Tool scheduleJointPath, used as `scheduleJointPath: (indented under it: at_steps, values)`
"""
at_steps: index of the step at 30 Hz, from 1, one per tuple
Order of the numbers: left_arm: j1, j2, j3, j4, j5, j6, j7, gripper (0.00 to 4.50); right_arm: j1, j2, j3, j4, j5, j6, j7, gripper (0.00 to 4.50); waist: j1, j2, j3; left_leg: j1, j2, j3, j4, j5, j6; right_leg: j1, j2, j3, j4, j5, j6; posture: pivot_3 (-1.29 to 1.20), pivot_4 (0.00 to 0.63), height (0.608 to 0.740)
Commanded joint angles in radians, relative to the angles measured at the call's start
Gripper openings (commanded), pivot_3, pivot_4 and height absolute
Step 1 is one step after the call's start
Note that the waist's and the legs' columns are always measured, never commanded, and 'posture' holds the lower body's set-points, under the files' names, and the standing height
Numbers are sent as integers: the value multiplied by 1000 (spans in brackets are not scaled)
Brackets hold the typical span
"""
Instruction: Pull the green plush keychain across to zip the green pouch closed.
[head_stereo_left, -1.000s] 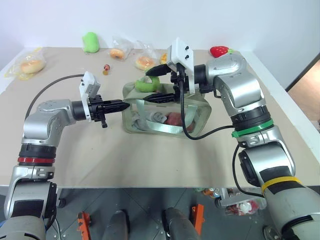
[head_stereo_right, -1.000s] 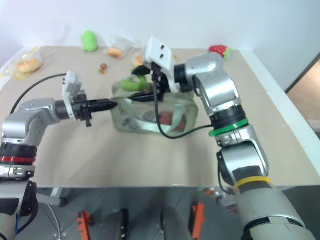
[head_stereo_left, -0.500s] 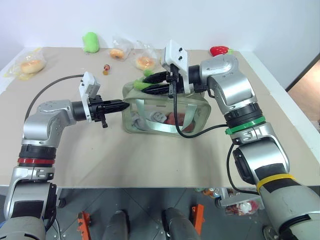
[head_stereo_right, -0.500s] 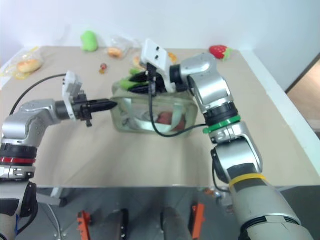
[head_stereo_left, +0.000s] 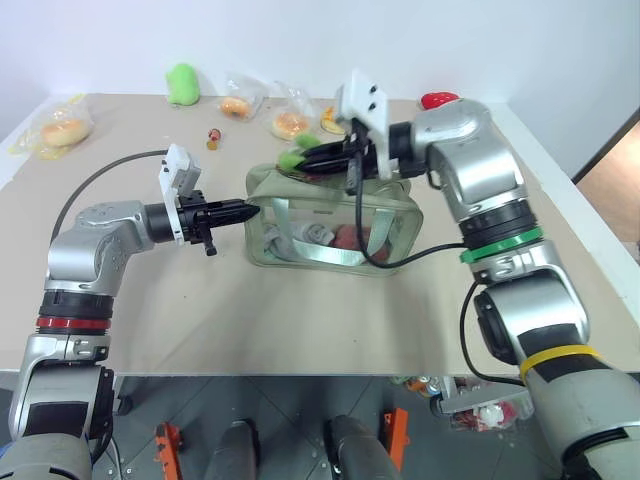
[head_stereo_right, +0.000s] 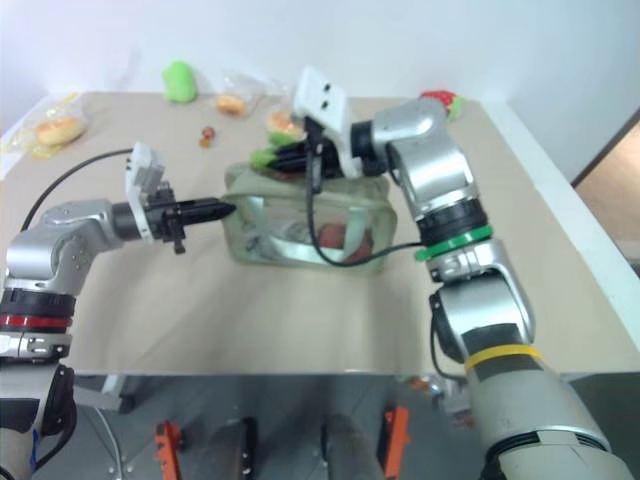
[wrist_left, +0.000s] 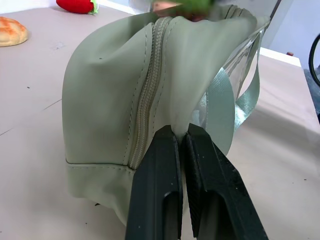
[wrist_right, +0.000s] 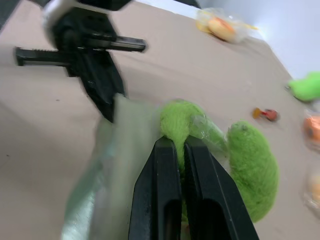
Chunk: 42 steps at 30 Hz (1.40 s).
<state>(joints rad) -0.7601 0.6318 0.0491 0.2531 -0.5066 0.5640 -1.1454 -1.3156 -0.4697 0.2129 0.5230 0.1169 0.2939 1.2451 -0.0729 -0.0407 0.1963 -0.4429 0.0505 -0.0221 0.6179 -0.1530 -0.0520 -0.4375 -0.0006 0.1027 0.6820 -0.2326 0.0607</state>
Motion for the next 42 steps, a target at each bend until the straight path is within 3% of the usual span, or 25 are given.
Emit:
scheduleJointPath:
  at_steps: [1,15,20,25,42]
  values:
    - [-2,-4,6,-7,2,-14,-5,0,-55,-82,-73,-20,24,-2,31,22,0,0,0,0,0,0,0,0,0,0,0,0,0,0,0,0,150,740]
    - [-12,-10,0,-5,0,-7,-9,0,49,-301,-69,-177,-9,-47,95,22,2,0,0,0,-1,0,0,0,0,0,-2,0,0,-1,1,0,150,740]
    - [-3,-4,3,-19,-4,4,-7,0,165,-449,-47,-239,-96,-219,124,22,6,0,0,0,-3,1,0,0,0,1,-3,0,-1,-2,2,0,150,740]
    - [10,2,7,-36,-9,19,-5,0,216,-525,-57,-223,-133,-300,119,22,0,1,0,1,-3,2,0,0,0,1,-4,2,-1,-2,2,0,150,740]
    - [32,11,11,-57,-18,36,-3,0,441,-508,-14,-189,-290,-426,-81,22,0,1,0,3,-3,3,0,0,0,3,-4,3,-1,-2,2,0,150,740]
